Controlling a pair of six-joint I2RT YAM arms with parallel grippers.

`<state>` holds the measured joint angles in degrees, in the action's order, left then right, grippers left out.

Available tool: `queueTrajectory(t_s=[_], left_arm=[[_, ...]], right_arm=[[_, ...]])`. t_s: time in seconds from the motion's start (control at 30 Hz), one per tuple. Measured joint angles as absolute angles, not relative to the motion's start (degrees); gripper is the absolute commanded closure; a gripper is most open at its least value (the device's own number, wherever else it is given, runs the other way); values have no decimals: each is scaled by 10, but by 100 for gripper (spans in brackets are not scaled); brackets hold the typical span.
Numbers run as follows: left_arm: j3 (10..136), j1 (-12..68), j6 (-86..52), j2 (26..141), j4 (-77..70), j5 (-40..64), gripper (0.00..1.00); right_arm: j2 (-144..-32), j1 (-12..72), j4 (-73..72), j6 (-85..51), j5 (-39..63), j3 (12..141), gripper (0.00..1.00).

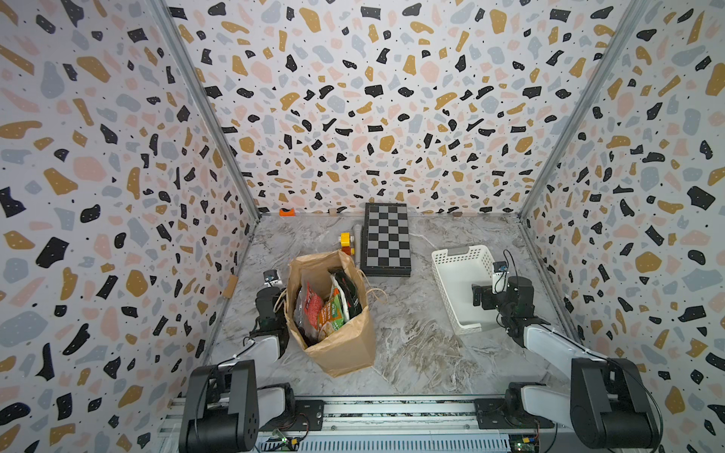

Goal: Place the condiment packets inside the bag
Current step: Reset both arms

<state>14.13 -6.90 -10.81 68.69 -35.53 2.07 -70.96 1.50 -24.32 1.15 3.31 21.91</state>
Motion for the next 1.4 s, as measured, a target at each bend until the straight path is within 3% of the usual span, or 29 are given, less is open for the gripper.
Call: queueTrajectory(t_s=[0.17,0.47,0.9,1.4], left_arm=[[115,-69,-85,728,-463,26,0],[131,-28,-49,803,-532,21,0],[185,37,-13,813,-456,-70,0],[187,43,-8,813,-449,-93,0]], right_arm=[[-768,15,-318,17,34,215,0],[-843,15,-448,27,26,207,0],[-876,15,-472,21,-18,206,0],[-876,15,-482,17,-27,206,0]])
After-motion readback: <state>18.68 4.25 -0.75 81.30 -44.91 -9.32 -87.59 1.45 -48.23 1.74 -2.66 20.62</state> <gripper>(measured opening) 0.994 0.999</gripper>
